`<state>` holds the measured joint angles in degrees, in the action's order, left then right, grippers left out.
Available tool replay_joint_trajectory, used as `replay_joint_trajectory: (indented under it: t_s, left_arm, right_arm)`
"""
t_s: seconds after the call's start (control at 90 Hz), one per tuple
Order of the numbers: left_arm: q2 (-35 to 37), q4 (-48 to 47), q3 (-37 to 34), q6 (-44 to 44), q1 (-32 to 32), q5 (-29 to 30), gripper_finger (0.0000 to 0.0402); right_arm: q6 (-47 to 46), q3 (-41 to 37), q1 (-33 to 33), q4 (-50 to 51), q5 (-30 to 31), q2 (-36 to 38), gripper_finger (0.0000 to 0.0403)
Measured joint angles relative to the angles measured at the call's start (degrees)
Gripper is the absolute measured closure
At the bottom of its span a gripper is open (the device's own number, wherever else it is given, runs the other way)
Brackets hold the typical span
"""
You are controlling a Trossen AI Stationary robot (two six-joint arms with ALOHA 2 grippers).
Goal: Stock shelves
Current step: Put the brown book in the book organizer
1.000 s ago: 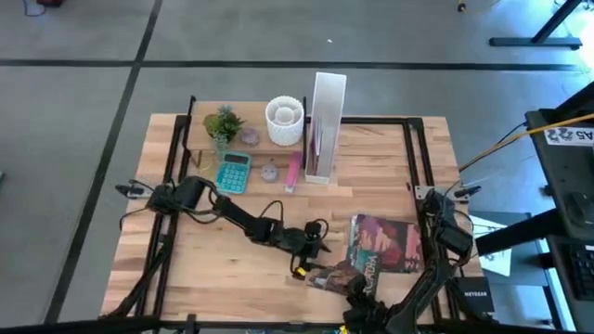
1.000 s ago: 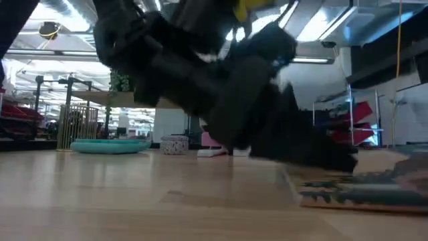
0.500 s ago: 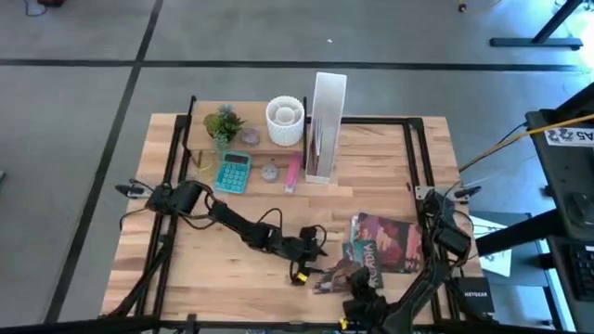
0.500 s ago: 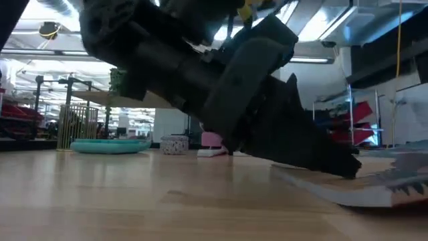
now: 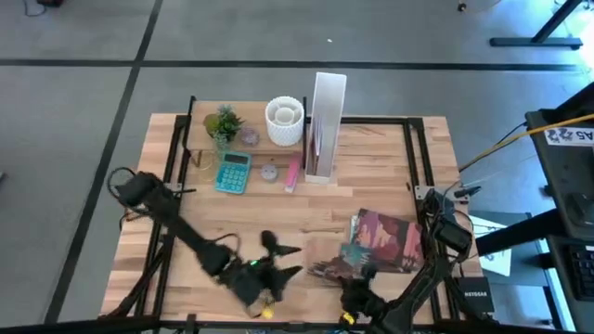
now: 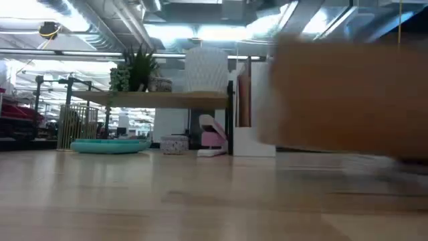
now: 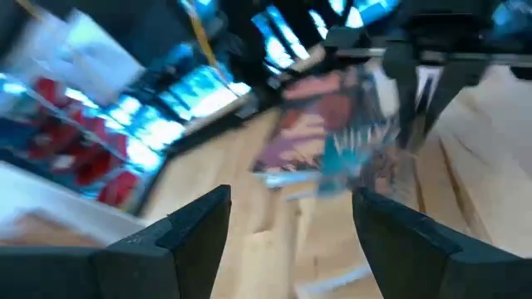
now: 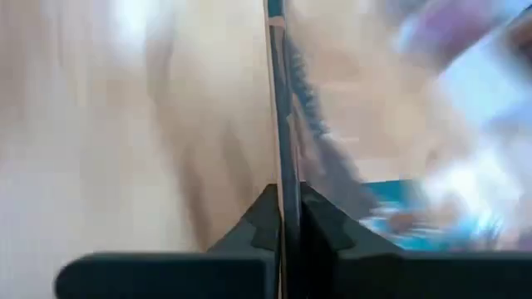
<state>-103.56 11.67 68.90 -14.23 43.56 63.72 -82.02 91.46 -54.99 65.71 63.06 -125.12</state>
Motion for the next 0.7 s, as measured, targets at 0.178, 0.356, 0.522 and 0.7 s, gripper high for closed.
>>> replay_joint_trajectory:
  t_s: [0.178,0.356,0.522,0.7]
  left_arm:
    - [1.7,0.3,0.1,1.8,7.2,9.8,0.0167]
    - [1.3,-4.7,-0.5,12.6,9.8,11.0,0.0167]
    - [1.2,-11.3,-2.0,24.3,10.5,11.0,0.0167]
    - [1.3,-17.5,-2.1,31.8,10.4,10.6,0.0167]
  right_arm:
    - [-9.8,0.0,5.1,8.3,23.7,4.3,0.0402]
    - [-7.8,0.0,14.4,11.0,24.0,8.0,0.0402]
    - [-7.2,0.0,20.6,16.2,24.2,12.5,0.0402]
    - [-6.5,0.1,21.2,22.6,24.1,18.9,0.0402]
